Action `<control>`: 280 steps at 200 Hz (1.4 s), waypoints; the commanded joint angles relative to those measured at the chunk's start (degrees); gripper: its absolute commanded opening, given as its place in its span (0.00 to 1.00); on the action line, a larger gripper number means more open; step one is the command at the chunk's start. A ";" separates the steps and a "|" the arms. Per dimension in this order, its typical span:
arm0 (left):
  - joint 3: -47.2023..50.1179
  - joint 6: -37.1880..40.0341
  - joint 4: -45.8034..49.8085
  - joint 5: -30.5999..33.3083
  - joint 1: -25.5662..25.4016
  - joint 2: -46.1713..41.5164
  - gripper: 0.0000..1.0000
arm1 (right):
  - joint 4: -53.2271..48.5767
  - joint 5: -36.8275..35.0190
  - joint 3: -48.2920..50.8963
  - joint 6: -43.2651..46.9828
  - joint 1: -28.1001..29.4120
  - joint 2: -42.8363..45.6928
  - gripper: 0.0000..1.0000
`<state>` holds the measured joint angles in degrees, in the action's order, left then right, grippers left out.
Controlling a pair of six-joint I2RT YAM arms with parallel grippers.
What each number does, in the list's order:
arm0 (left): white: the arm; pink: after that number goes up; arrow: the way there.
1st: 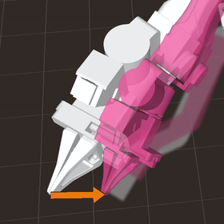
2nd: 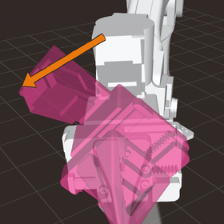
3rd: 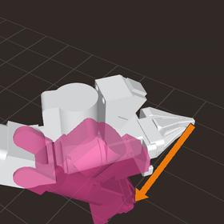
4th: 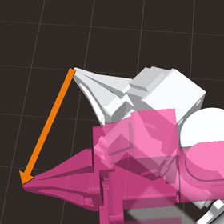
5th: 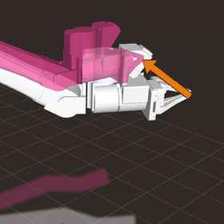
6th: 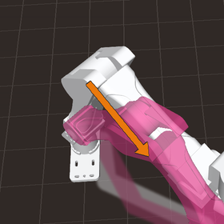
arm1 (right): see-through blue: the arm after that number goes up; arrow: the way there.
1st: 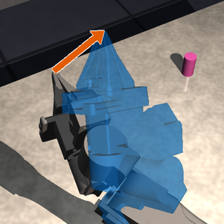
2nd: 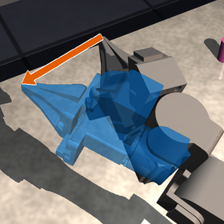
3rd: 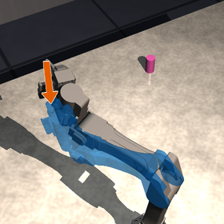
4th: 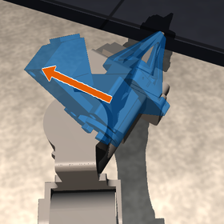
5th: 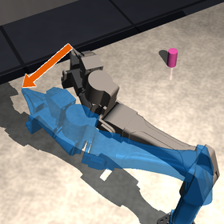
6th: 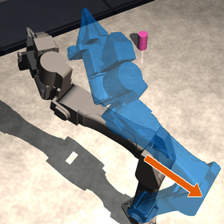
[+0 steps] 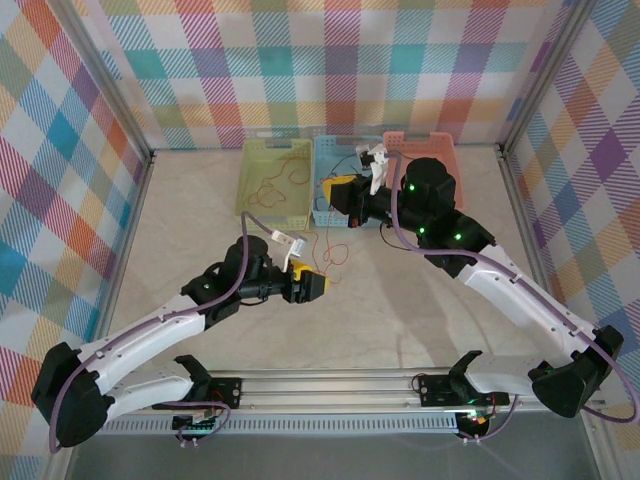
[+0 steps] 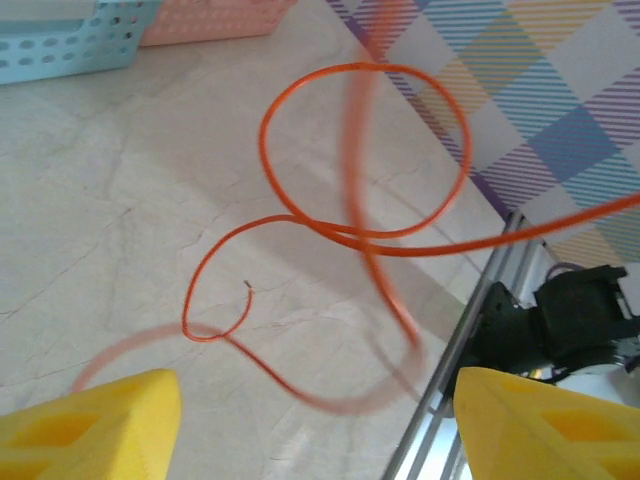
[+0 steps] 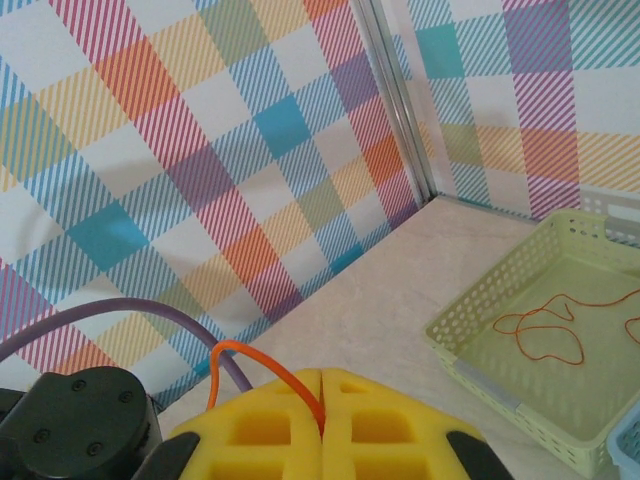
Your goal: Untangle the cables
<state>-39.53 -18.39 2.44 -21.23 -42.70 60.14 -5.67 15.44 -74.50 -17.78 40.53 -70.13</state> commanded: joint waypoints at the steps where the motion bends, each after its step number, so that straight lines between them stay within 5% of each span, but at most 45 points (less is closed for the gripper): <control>1: -0.99 1.41 -2.00 3.75 -0.63 0.14 0.71 | 0.20 1.33 -1.97 -1.45 0.03 0.17 0.00; 173: -5.47 1.60 -6.13 6.91 -0.77 10.25 0.58 | 0.50 3.81 -1.00 -3.99 0.07 1.75 0.00; 280: -4.51 1.66 -6.31 7.78 -0.84 10.26 0.20 | -0.21 3.47 -0.30 -3.05 0.07 3.05 0.00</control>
<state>-43.29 -17.50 -2.57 -13.93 -42.92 70.46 -5.69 18.65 -74.48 -20.78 40.53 -68.77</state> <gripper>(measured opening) 0.217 0.063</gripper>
